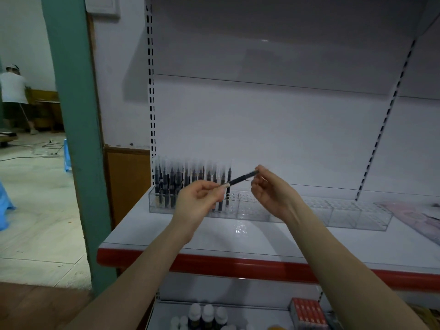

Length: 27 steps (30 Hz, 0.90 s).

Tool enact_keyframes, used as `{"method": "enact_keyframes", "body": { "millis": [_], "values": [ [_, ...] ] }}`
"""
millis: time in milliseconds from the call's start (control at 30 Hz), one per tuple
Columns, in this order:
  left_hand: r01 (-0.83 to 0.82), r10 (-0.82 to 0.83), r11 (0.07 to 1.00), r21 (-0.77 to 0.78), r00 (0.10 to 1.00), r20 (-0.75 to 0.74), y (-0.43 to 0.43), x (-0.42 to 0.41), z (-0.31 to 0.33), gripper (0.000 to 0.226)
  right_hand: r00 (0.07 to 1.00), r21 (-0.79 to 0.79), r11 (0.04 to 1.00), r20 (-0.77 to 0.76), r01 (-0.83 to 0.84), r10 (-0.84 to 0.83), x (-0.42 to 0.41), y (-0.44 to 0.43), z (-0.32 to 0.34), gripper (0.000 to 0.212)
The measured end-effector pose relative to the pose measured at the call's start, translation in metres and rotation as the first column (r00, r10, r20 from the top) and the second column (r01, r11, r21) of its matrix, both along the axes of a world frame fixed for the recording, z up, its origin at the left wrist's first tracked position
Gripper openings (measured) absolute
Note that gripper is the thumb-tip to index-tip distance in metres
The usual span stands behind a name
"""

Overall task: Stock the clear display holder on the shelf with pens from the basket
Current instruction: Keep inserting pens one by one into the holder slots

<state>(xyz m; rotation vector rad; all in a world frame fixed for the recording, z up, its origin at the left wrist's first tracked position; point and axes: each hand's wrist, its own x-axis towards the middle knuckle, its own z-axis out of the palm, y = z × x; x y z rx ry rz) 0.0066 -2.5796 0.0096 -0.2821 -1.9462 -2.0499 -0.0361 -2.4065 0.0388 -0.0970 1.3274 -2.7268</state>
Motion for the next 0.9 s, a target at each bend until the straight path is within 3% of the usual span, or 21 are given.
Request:
{"method": "enact_keyframes", "body": {
  "millis": [67,167,300,367,467,900],
  "values": [
    [-0.018,0.004,0.973,-0.228,0.998,-0.065,0.001,0.001,-0.012,0.008,0.995,0.072,0.994,-0.060,0.080,-0.075,-0.004,-0.002,0.002,0.011],
    [-0.079,0.038,0.828,-0.555,0.996,-0.085,-0.002,0.003,-0.031,0.030,0.955,0.299,0.918,-0.219,0.262,-0.201,-0.009,-0.009,0.006,0.015],
    [-0.137,0.055,0.540,-0.830,0.990,-0.128,-0.008,0.007,-0.049,0.045,0.796,0.485,0.664,-0.527,0.569,-0.297,-0.015,-0.021,0.016,0.017],
    [-0.104,0.036,0.456,-0.884,0.995,-0.098,-0.010,0.008,-0.057,0.050,0.721,0.498,0.555,-0.620,0.666,-0.309,-0.021,-0.026,0.019,0.020],
    [-0.097,0.013,0.396,-0.913,0.995,-0.100,-0.012,0.006,-0.064,0.063,0.688,0.514,0.487,-0.661,0.706,-0.299,-0.029,-0.033,0.023,0.021],
    [-0.163,-0.011,0.406,-0.899,0.983,-0.183,-0.014,0.001,-0.071,0.040,0.738,0.630,0.414,-0.651,0.657,-0.179,-0.052,-0.045,0.024,0.021]
  ]
}}
